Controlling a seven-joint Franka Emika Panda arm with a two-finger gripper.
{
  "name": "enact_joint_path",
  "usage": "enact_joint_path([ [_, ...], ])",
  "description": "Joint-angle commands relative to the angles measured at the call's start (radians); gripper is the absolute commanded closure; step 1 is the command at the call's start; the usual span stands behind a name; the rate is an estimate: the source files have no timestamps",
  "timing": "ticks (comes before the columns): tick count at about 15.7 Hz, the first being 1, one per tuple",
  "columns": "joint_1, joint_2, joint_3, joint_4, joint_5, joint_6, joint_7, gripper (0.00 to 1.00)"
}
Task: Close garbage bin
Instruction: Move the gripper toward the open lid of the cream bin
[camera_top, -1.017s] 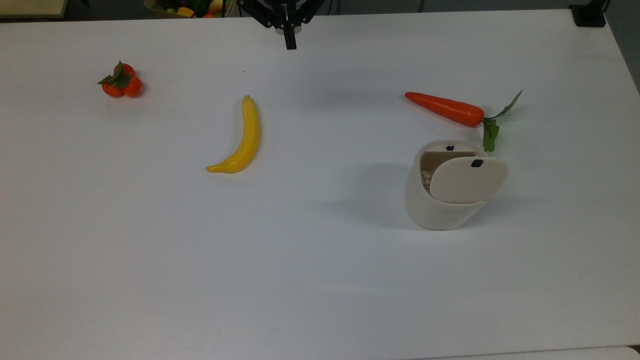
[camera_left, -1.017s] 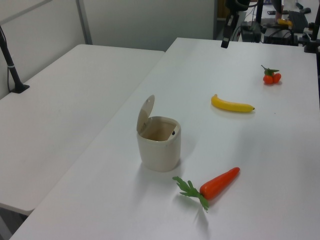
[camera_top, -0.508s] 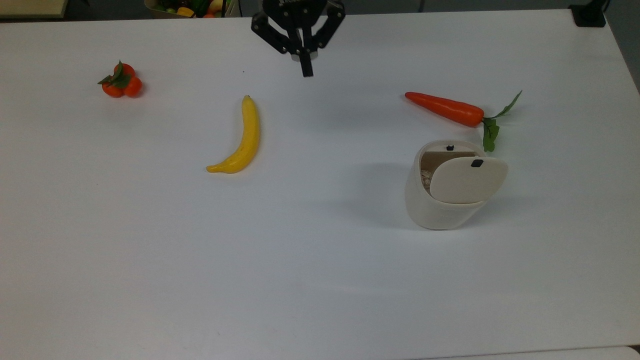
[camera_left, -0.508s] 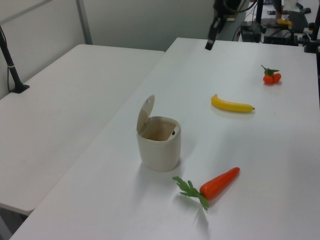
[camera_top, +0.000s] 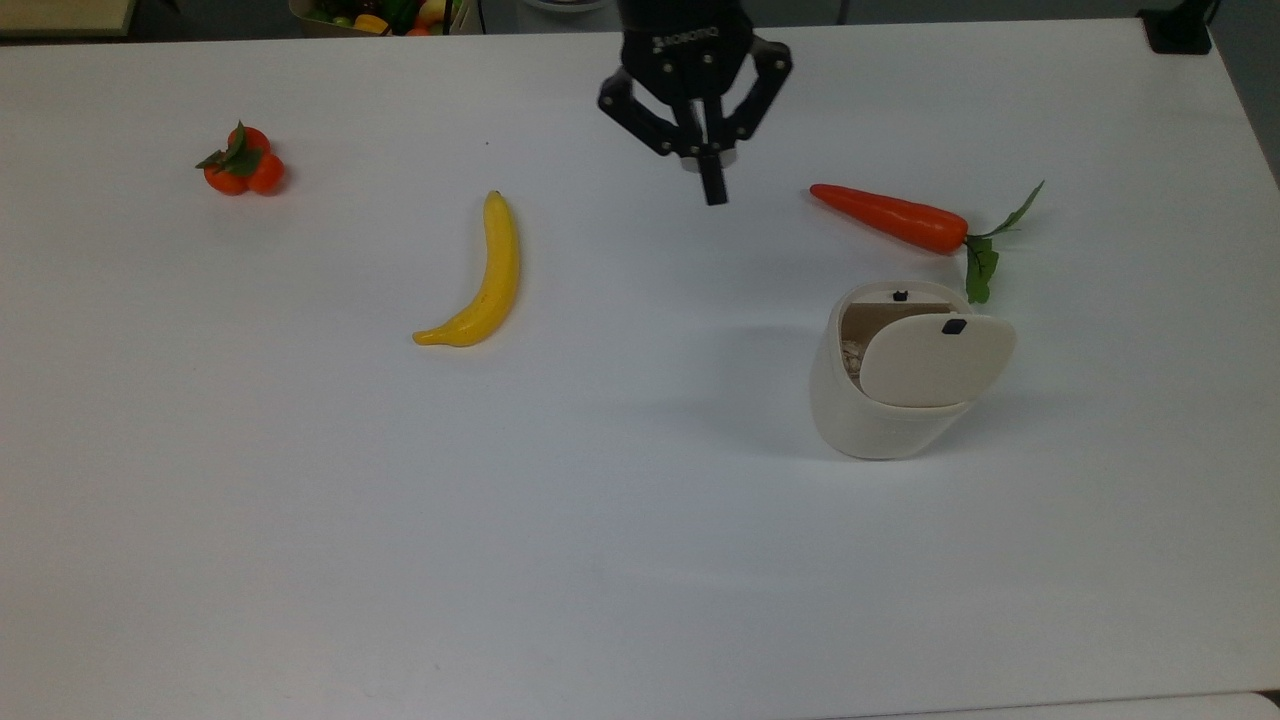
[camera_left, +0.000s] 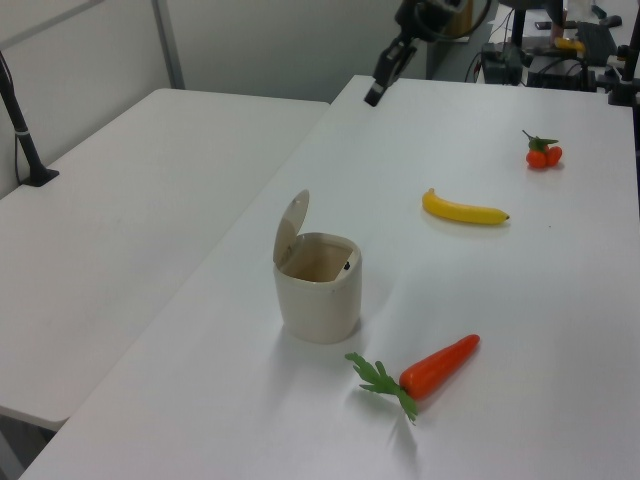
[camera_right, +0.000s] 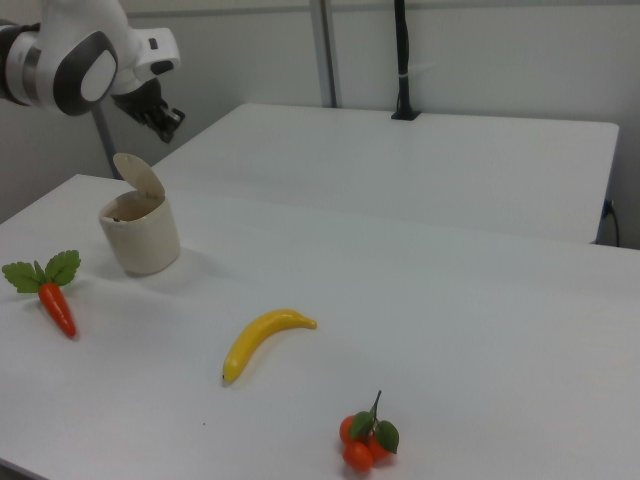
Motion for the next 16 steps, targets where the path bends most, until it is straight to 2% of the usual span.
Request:
enact_joint_path([
  [1,0.074,0.086,-0.003,0.084,-0.002,0.074,0.065,1.0],
  [5,0.097,0.19,-0.001,0.189,-0.005,0.13,0.104,1.0],
  [9,0.094,0.249,0.046,0.184,-0.014,0.322,0.103,1.0],
  [13,0.095,0.289,0.062,0.187,-0.017,0.373,0.1,1.0],
  [16,0.095,0.318,0.083,0.184,-0.063,0.408,0.098,1.0],
])
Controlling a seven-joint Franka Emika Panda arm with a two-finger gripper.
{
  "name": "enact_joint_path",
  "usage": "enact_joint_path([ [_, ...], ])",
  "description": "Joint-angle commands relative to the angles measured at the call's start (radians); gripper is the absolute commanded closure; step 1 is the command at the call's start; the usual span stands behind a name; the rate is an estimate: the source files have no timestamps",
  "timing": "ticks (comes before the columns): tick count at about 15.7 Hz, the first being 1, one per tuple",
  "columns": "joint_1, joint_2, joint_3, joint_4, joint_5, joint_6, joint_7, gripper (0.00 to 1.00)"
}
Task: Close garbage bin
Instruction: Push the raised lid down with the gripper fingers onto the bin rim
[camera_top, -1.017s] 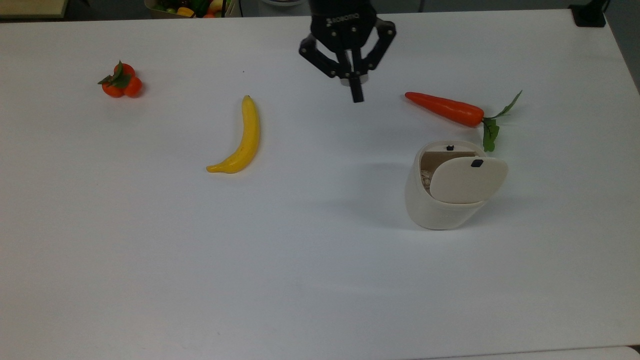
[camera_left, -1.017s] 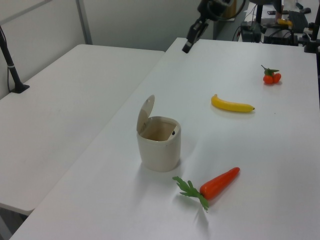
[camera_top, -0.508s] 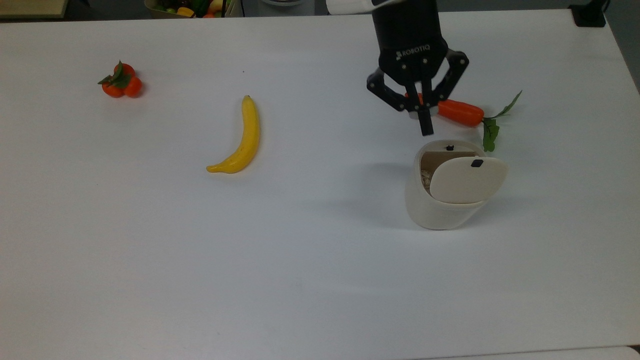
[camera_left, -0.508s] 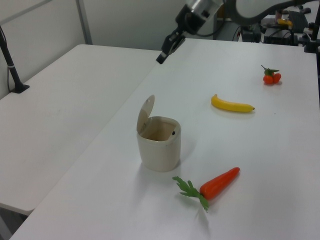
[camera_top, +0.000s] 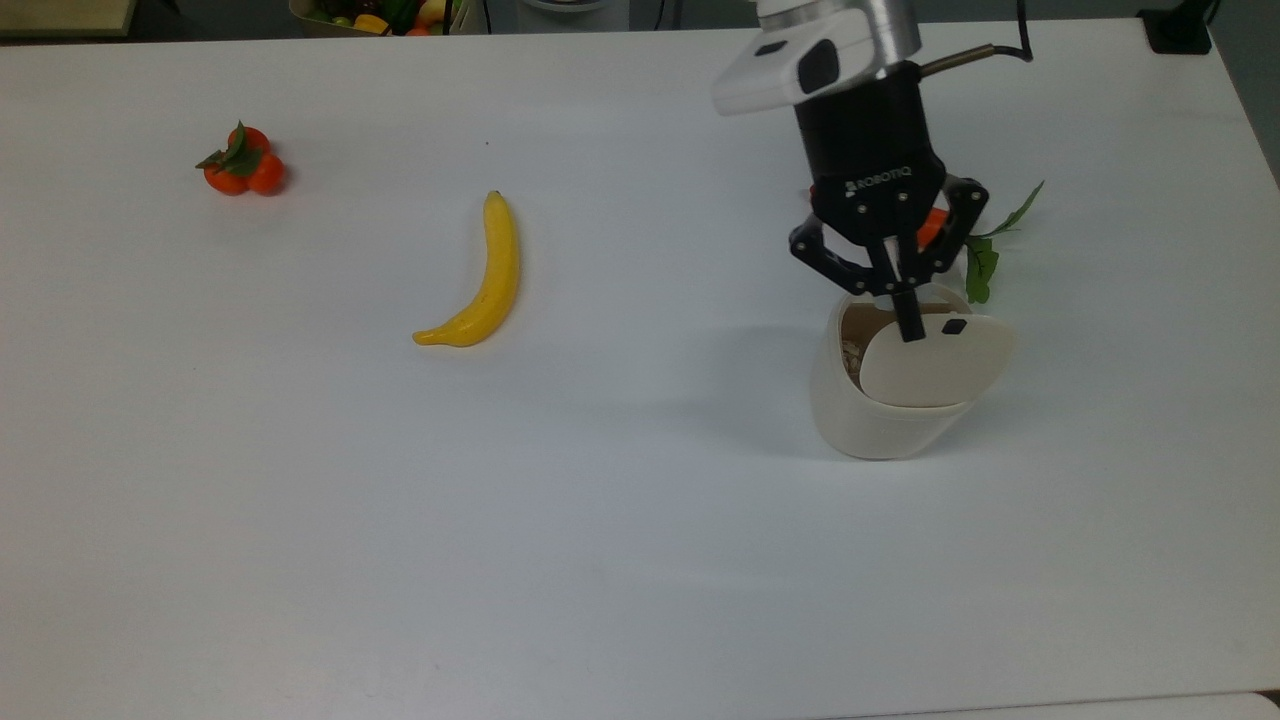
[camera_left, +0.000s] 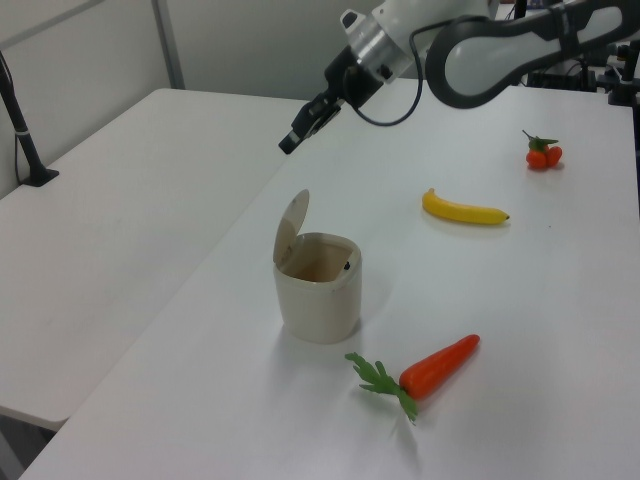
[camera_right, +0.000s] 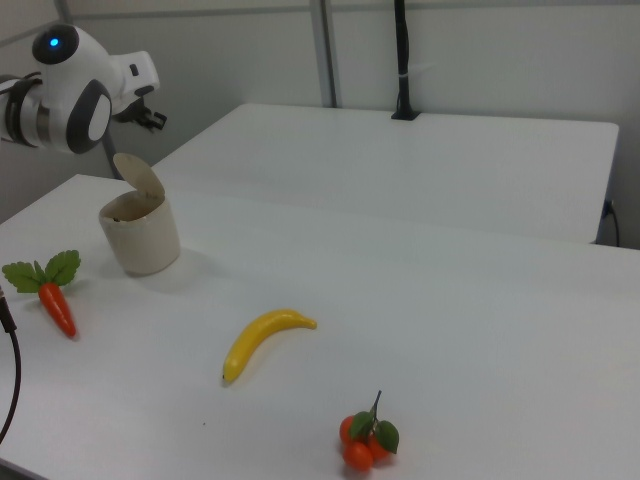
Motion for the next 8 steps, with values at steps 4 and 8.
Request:
enact_joint_path([
  [4,0.009,0.055,0.036,0.019,-0.054,0.041,0.022,1.0],
  [8,0.007,0.052,0.053,-0.007,-0.069,0.038,0.02,1.0],
])
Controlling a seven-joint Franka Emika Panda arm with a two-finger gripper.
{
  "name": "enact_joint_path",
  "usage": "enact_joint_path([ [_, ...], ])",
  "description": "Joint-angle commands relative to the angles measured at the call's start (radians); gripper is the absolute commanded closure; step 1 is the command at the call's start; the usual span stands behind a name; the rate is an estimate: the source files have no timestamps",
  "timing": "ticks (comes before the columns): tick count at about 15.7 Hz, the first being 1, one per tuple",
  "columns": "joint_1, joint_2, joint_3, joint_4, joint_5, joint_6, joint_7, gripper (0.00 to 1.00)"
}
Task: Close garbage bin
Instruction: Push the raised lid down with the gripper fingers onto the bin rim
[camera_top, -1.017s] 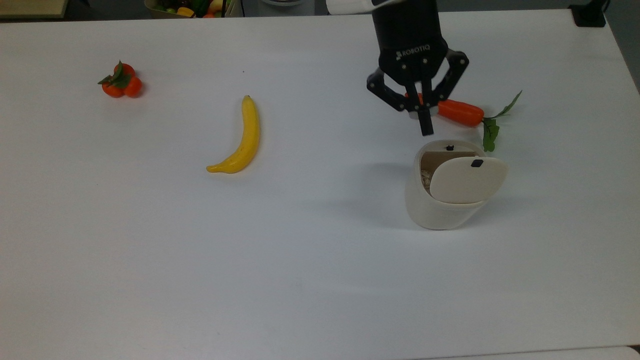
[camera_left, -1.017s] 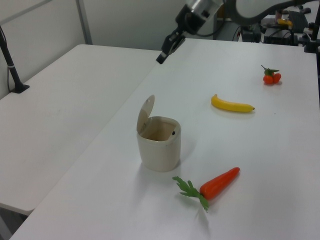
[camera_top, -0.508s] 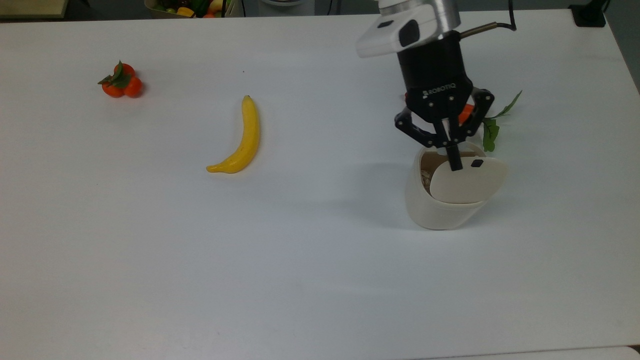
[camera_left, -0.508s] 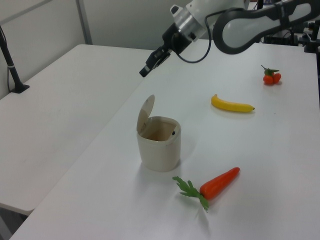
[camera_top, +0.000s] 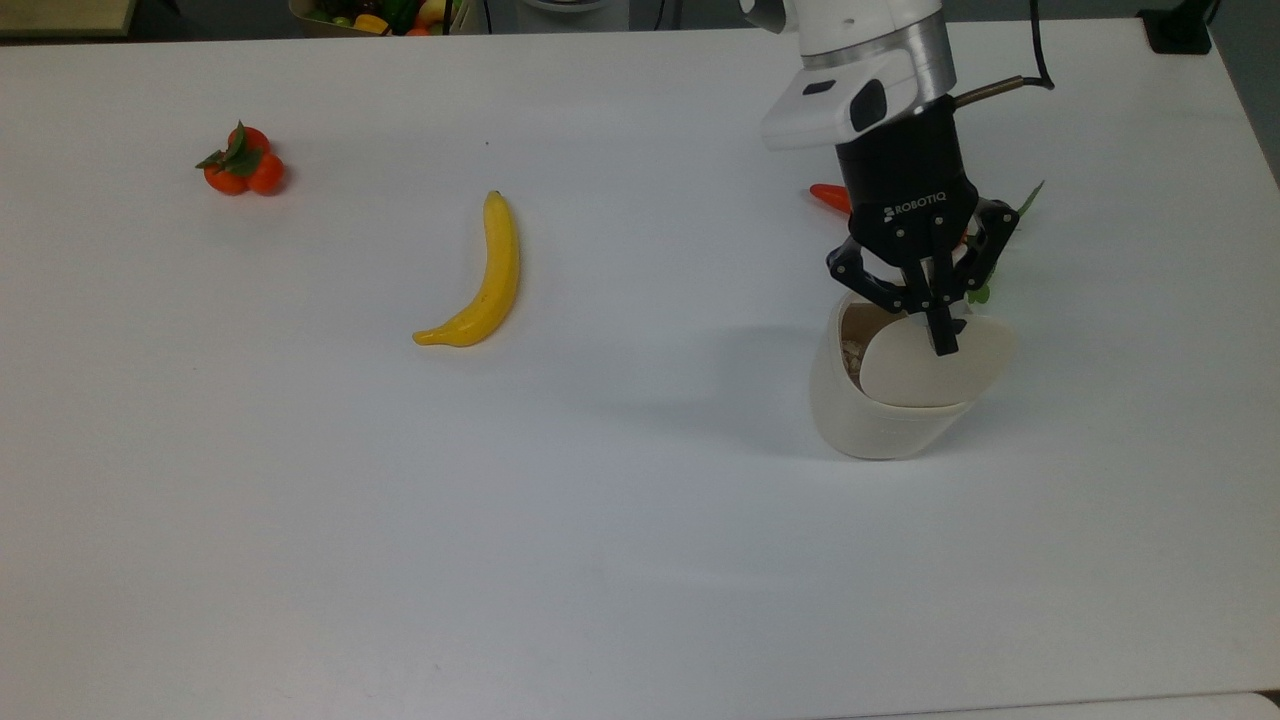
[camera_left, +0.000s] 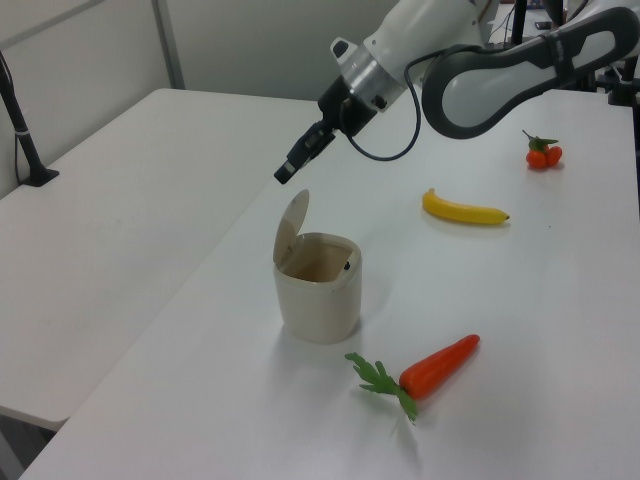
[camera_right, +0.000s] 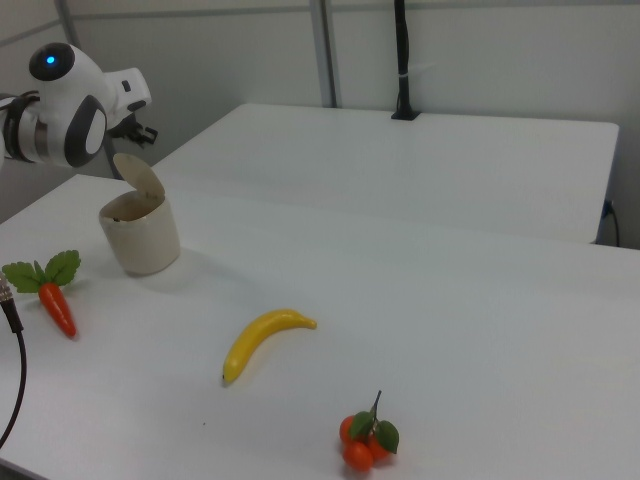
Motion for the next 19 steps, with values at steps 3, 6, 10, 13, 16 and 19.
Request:
enact_joint_path([
  [3,-0.002,-0.004,0.045,-0.035,-0.036,0.012,0.02,1.0],
  [6,-0.002,-0.029,0.048,-0.071,-0.04,-0.014,0.02,1.0],
  [10,-0.016,-0.058,0.062,-0.096,-0.052,-0.117,0.017,1.0],
  [13,-0.02,-0.081,0.063,-0.113,-0.054,-0.172,0.016,1.0],
  [16,-0.02,-0.104,0.063,-0.144,-0.053,-0.215,-0.001,1.0],
  [19,-0.02,-0.105,0.063,-0.171,-0.054,-0.217,-0.001,1.0],
])
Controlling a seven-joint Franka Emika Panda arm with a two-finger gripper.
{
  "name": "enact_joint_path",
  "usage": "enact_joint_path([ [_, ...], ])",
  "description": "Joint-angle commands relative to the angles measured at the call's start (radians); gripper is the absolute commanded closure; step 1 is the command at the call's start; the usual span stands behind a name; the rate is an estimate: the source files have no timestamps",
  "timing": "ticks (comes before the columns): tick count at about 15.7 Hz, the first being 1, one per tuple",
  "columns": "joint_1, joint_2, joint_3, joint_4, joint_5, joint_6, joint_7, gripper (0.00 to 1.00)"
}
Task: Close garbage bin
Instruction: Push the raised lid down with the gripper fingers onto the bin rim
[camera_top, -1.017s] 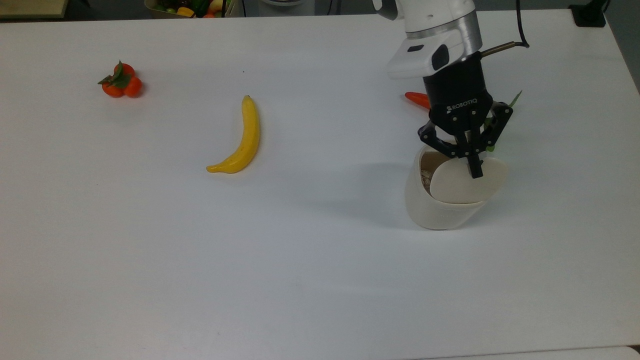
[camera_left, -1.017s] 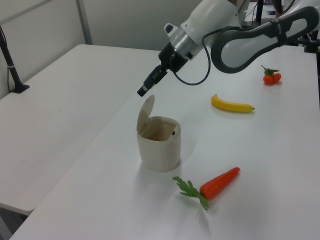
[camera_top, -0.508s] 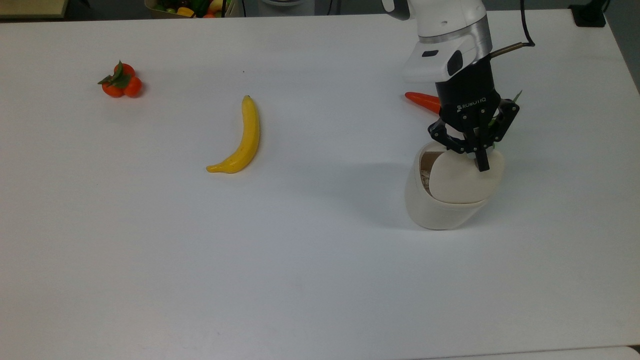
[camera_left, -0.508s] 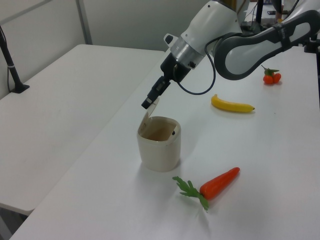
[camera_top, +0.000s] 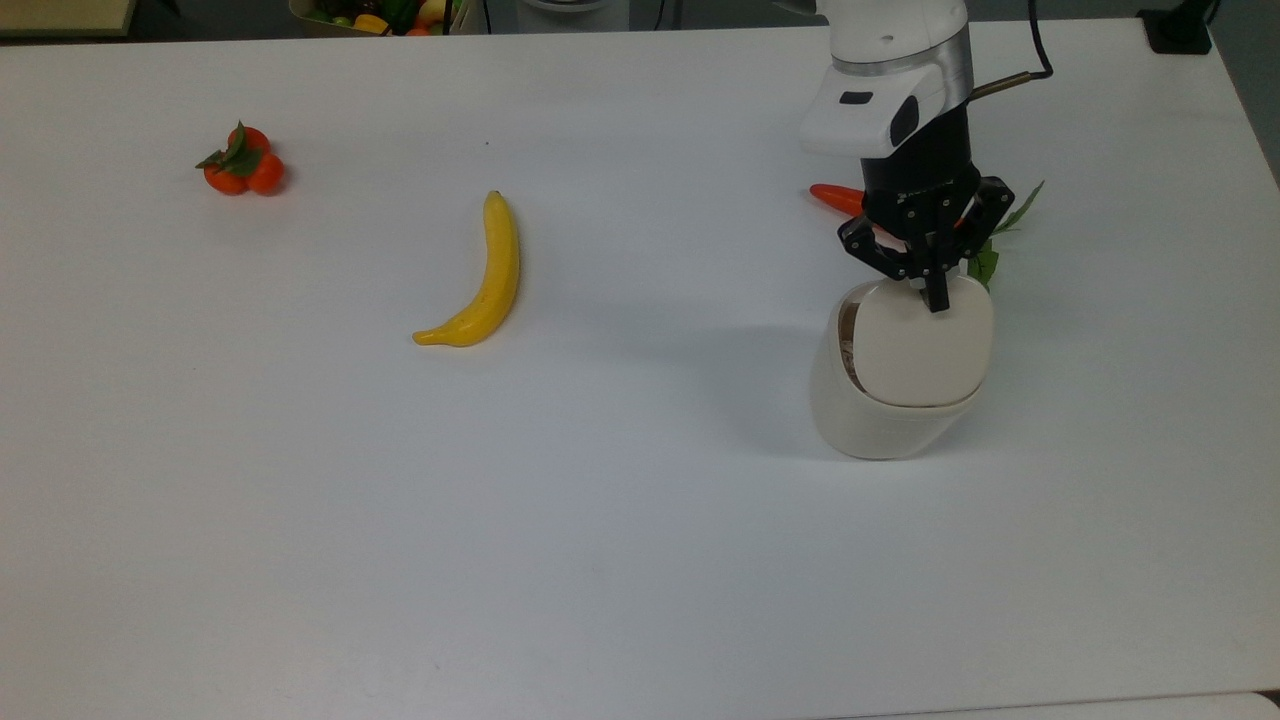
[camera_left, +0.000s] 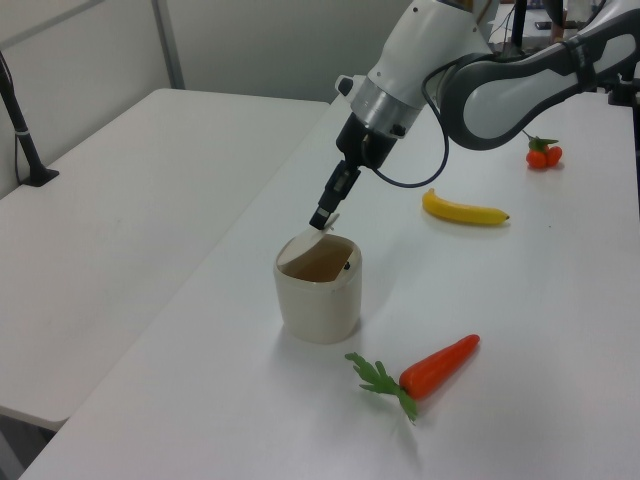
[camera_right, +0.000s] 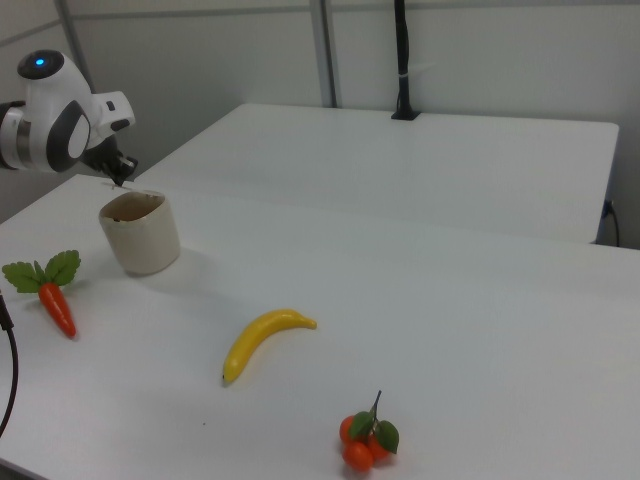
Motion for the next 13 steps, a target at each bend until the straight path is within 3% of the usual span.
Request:
enact_joint_path([
  [1,-0.014,-0.047,0.014,-0.085,-0.016,-0.018,-0.001,1.0],
  [13,-0.014,-0.023,0.028,-0.13,-0.025,-0.015,-0.004,1.0],
])
